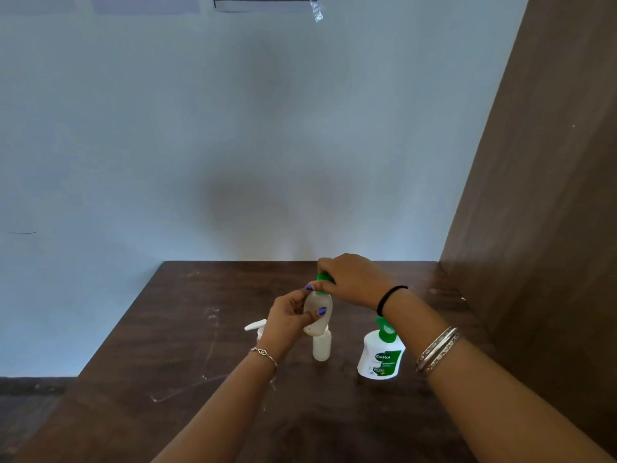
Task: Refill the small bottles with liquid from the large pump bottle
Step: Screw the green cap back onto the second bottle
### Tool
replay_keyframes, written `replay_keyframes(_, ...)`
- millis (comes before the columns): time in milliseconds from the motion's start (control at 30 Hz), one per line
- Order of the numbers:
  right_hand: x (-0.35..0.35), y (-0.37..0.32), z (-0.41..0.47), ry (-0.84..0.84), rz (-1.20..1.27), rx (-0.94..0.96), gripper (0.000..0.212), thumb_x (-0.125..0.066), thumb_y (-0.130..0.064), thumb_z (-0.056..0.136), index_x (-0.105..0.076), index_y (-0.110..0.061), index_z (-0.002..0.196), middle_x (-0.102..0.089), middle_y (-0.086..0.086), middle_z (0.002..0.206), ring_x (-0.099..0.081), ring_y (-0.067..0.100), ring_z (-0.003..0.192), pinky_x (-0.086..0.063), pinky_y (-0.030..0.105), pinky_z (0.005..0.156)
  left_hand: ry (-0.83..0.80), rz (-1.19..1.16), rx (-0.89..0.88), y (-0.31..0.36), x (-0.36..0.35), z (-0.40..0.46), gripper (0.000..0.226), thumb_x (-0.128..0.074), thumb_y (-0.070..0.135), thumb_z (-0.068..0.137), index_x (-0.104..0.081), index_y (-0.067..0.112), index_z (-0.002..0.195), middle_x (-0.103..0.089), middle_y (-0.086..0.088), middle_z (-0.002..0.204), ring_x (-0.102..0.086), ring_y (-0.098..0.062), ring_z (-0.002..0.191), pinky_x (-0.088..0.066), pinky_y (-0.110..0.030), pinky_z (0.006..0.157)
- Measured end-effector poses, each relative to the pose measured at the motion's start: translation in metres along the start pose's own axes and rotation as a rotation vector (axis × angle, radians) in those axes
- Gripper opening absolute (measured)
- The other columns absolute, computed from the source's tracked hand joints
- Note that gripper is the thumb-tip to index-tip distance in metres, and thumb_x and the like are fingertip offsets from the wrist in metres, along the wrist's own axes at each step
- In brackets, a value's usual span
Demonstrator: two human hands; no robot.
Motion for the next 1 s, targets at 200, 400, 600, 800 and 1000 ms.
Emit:
replay_keyframes(200, -0.014, -0.001, 0.000, 0.014, 0.016, 0.059, 0.039, -0.040, -0.048, 0.095, -0.041, -0.015, 0.074, -0.039, -0.004, 0.063, -0.043, 0.015, 0.063, -0.027, 0.021, 0.051, 0.020, 0.099, -0.057, 0.003, 0.003, -0.002, 0.029, -0.068, 0.001, 0.076, -0.063, 0.010, 0.103, -0.067, -0.002, 0.093, -0.063, -0.009, 0.084, -0.053, -0.015, 0.072)
replay_keyframes(400, -0.016, 0.002, 0.002, 0.114, 0.093, -0.018, 0.046, -0.043, -0.041, 0.094, -0.029, -0.024, 0.054, -0.035, -0.005, 0.054, -0.032, 0.008, 0.050, -0.023, 0.023, 0.049, 0.040, 0.183, -0.114, 0.012, 0.002, -0.005, 0.045, -0.069, 0.001, 0.075, -0.058, 0.005, 0.118, -0.067, -0.008, 0.106, -0.062, -0.016, 0.098, -0.052, -0.019, 0.085)
replay_keyframes(600, -0.021, 0.003, -0.003, 0.158, 0.054, -0.147, 0.045, -0.039, -0.043, 0.095, -0.031, -0.023, 0.055, -0.036, -0.005, 0.055, -0.034, 0.008, 0.052, -0.023, 0.021, 0.049, 0.162, 0.324, -0.129, 0.009, 0.007, -0.008, 0.046, -0.072, 0.008, 0.073, -0.059, 0.007, 0.117, -0.068, -0.010, 0.109, -0.061, -0.017, 0.101, -0.048, -0.027, 0.093)
replay_keyframes(800, -0.030, 0.002, -0.006, 0.182, 0.076, -0.218, 0.043, -0.037, -0.044, 0.095, -0.037, -0.020, 0.060, -0.042, -0.002, 0.062, -0.046, 0.018, 0.066, -0.029, 0.026, 0.058, 0.250, 0.387, -0.140, 0.005, 0.010, -0.015, 0.040, -0.073, 0.012, 0.073, -0.063, 0.009, 0.112, -0.070, -0.010, 0.105, -0.062, -0.021, 0.099, -0.048, -0.028, 0.089)
replay_keyframes(1000, -0.038, -0.001, -0.007, 0.171, 0.083, -0.281, 0.044, -0.035, -0.044, 0.096, -0.035, -0.020, 0.059, -0.038, -0.003, 0.058, -0.045, 0.018, 0.066, -0.031, 0.028, 0.063, 0.292, 0.373, -0.121, -0.005, 0.012, -0.020, 0.043, -0.072, 0.011, 0.074, -0.061, 0.009, 0.115, -0.068, -0.008, 0.110, -0.061, -0.016, 0.102, -0.046, -0.022, 0.090)
Point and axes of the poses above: each hand's wrist, its own z-axis towards the middle knuckle, its own x-axis out of the back of the hand, y = z × x, the point moved 9 cm from there along z, towards the middle knuckle
